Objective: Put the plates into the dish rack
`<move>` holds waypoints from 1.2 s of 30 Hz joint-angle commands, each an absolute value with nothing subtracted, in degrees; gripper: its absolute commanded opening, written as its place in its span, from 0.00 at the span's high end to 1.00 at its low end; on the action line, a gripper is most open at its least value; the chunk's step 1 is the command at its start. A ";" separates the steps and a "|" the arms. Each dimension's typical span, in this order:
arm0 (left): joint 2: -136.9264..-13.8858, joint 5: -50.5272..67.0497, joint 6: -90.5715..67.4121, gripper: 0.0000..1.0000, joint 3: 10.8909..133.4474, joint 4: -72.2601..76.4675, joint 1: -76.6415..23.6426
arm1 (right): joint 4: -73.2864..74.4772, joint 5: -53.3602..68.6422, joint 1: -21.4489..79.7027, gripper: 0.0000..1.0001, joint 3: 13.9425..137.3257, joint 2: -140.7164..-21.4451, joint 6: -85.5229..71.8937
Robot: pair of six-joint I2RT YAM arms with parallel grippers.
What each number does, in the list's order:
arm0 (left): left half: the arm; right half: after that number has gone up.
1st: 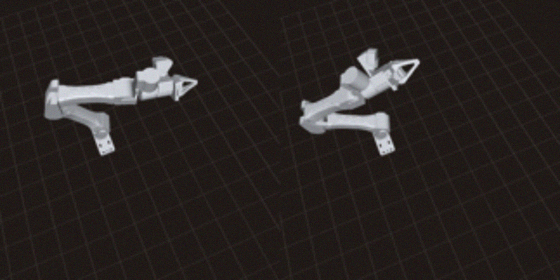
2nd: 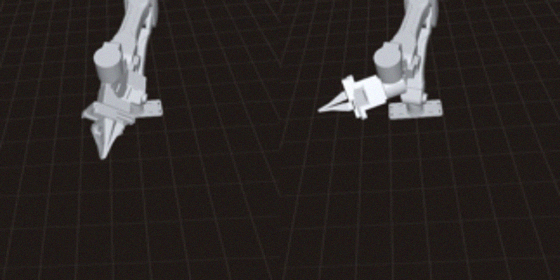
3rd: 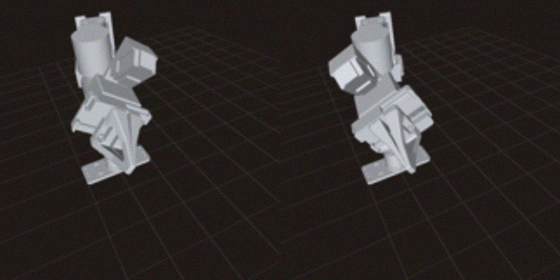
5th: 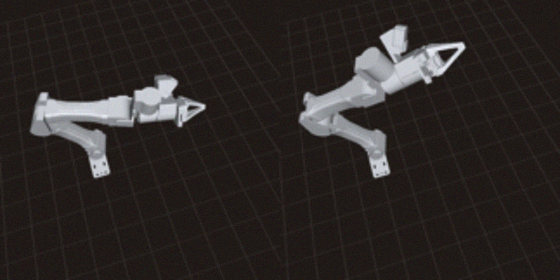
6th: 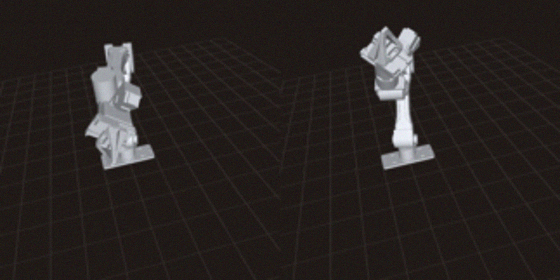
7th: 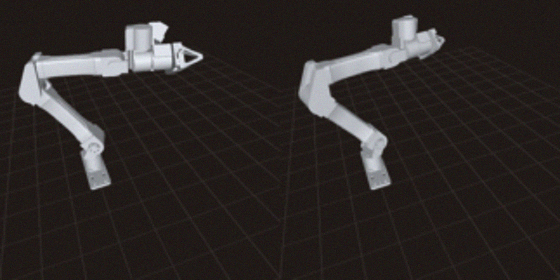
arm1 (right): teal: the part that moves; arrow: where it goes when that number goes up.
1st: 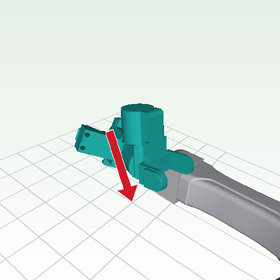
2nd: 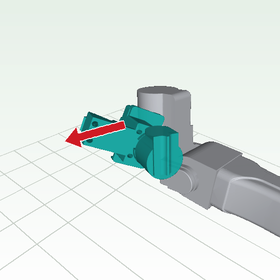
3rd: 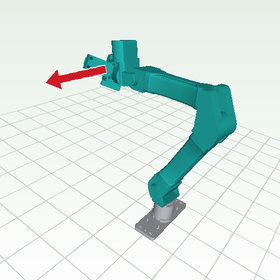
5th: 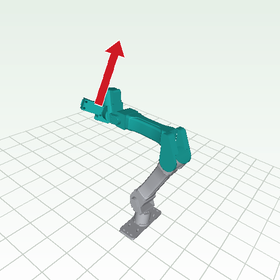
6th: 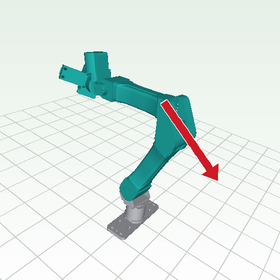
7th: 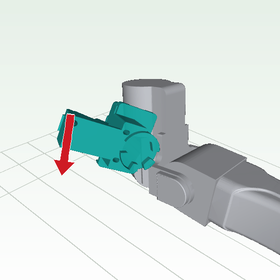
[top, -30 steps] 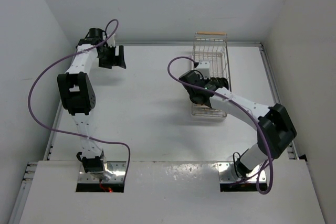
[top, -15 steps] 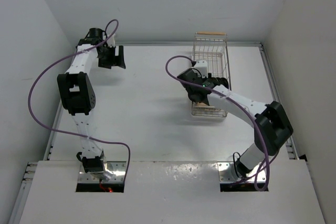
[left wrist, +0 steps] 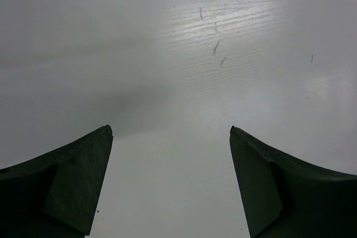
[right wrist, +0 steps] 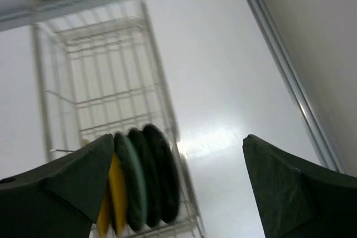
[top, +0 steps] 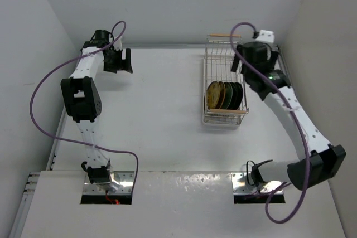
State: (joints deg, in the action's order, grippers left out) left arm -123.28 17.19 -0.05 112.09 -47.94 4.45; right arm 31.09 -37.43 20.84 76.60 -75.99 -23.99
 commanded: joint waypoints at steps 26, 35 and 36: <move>-120.85 13.36 1.49 0.10 110.13 -47.72 4.04 | 40.08 -17.93 -16.79 0.00 63.99 -75.94 -44.03; -120.85 13.36 1.49 0.10 109.60 -47.72 3.52 | 38.67 -17.05 -16.43 0.00 63.72 -75.59 -44.65; -120.85 13.36 1.49 0.10 109.60 -47.72 3.52 | 38.76 -16.88 -16.44 0.00 63.72 -75.67 -44.65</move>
State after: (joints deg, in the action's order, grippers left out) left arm -123.28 13.63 1.06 109.62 -47.97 4.12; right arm 41.08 -17.43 -16.73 63.75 -77.23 -43.62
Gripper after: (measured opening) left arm 0.901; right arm 0.995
